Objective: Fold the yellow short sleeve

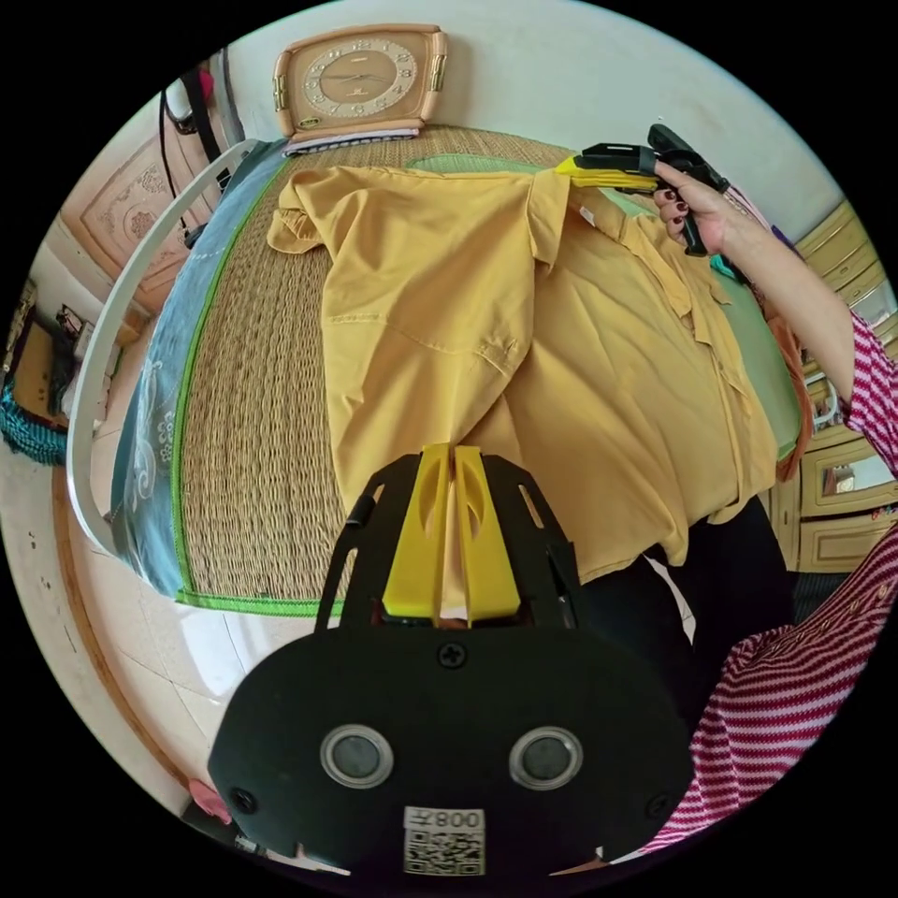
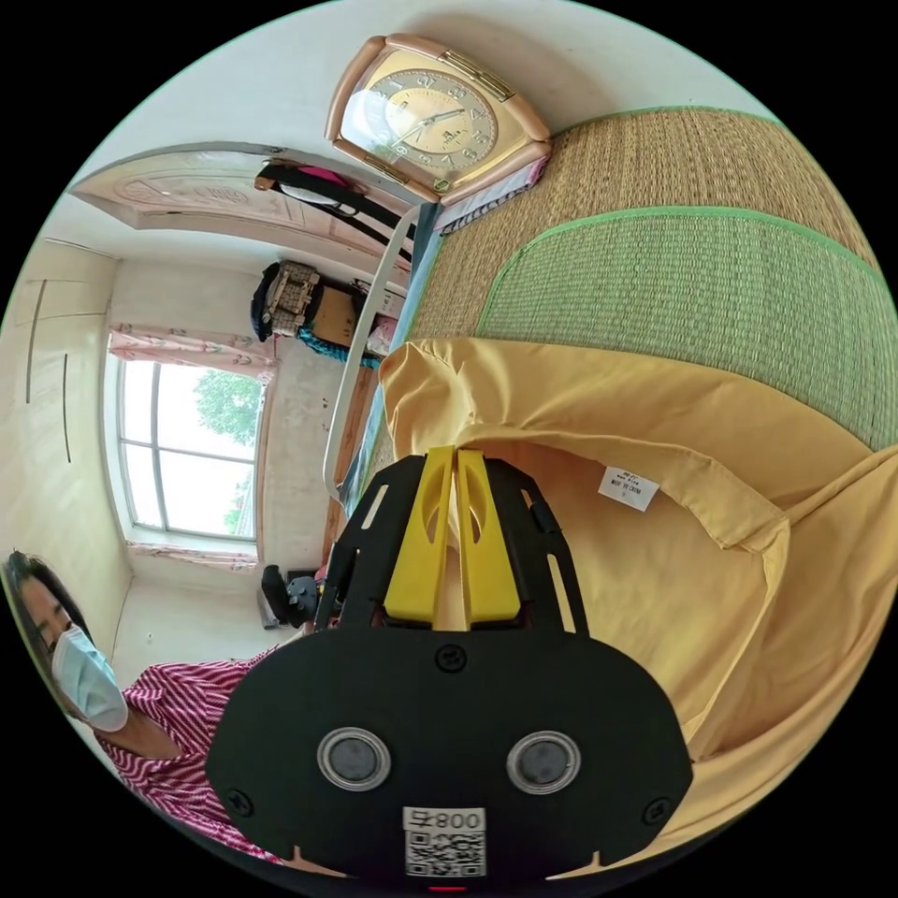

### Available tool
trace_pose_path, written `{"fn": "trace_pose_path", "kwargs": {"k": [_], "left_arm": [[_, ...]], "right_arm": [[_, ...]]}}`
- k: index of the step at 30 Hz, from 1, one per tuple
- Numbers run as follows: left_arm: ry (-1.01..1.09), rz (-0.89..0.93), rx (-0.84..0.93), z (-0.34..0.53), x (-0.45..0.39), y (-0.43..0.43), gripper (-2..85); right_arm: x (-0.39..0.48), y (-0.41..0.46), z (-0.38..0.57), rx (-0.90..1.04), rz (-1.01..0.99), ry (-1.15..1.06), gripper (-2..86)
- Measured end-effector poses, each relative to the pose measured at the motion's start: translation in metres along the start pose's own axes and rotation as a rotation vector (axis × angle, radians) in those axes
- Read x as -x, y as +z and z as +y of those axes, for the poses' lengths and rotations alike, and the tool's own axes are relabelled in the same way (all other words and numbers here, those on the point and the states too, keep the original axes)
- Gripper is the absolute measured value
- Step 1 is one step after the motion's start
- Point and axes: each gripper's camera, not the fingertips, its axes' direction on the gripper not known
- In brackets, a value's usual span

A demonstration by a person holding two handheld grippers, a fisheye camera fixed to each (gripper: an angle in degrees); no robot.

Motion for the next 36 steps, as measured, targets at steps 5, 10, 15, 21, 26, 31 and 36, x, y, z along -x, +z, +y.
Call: {"fn": "trace_pose_path", "kwargs": {"k": [5, 10, 15, 21, 26, 31, 36], "left_arm": [[-0.044, 0.049, -0.050, 0.005, 0.028, -0.034, 0.7], [-0.085, 0.069, -0.104, 0.010, 0.050, -0.066, 0.5], [-0.086, 0.053, -0.115, 0.010, 0.067, -0.087, 0.3], [-0.027, 0.151, -0.211, 0.013, 0.065, -0.138, 0.3], [0.178, 0.467, -0.374, -0.008, 0.023, -0.219, 0.3], [0.320, 0.624, -0.399, -0.058, -0.031, -0.224, 0.5], [0.268, 0.674, -0.308, -0.117, -0.071, -0.125, 1.2]], "right_arm": [[-0.003, -0.003, -0.008, -0.005, -0.015, 0.004, 0.2], [-0.002, -0.007, -0.017, -0.009, -0.021, 0.007, 0.2], [-0.002, -0.008, -0.026, -0.013, -0.037, 0.011, 0.3], [0.004, -0.019, -0.034, -0.034, -0.059, -0.005, 0.2], [0.021, -0.072, -0.052, -0.114, -0.055, -0.050, 0.2], [0.045, -0.129, -0.093, -0.186, 0.013, -0.098, 0.2], [0.034, -0.136, -0.144, -0.183, 0.117, -0.059, 0.5]]}}
